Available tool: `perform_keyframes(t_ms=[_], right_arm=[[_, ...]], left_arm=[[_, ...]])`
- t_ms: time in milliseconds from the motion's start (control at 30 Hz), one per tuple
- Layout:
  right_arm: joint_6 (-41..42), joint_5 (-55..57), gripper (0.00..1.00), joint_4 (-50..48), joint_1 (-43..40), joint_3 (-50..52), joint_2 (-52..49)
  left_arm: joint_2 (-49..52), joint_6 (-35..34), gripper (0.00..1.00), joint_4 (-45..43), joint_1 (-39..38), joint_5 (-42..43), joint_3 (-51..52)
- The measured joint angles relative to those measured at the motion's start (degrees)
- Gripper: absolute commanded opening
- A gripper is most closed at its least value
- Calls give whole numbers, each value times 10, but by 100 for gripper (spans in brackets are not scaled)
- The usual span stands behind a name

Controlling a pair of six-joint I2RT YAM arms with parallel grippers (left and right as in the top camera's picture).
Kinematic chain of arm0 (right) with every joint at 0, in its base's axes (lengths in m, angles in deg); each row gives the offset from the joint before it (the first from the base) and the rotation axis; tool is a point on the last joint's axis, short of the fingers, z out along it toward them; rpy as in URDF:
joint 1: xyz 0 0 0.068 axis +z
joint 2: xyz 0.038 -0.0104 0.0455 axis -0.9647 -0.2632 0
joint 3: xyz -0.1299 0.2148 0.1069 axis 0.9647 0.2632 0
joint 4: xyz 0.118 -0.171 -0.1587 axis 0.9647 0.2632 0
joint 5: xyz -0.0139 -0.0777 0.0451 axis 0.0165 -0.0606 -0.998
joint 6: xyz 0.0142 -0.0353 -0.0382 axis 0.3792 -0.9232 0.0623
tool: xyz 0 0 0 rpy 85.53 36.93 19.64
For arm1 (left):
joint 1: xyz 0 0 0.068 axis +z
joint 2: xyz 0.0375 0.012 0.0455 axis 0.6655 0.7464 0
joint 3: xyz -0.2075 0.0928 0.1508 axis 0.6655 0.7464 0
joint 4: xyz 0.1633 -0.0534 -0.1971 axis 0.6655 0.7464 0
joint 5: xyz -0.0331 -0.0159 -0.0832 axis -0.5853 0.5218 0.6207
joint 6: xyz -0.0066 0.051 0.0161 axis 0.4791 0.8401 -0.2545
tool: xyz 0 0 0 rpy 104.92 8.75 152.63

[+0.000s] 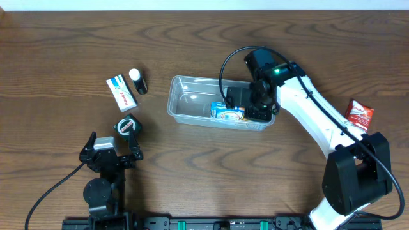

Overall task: Pack container
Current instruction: 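Lower the blue box into the container and release it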

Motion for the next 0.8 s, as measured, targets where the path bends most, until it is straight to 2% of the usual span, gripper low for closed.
perform_keyframes(t_ms=[467,800], right_arm=[[40,19,39,-37,0,0,0],[104,81,33,-119,0,0,0]], left_arm=[[0,0,98,0,0,0,0],[0,0,98,0,0,0,0]])
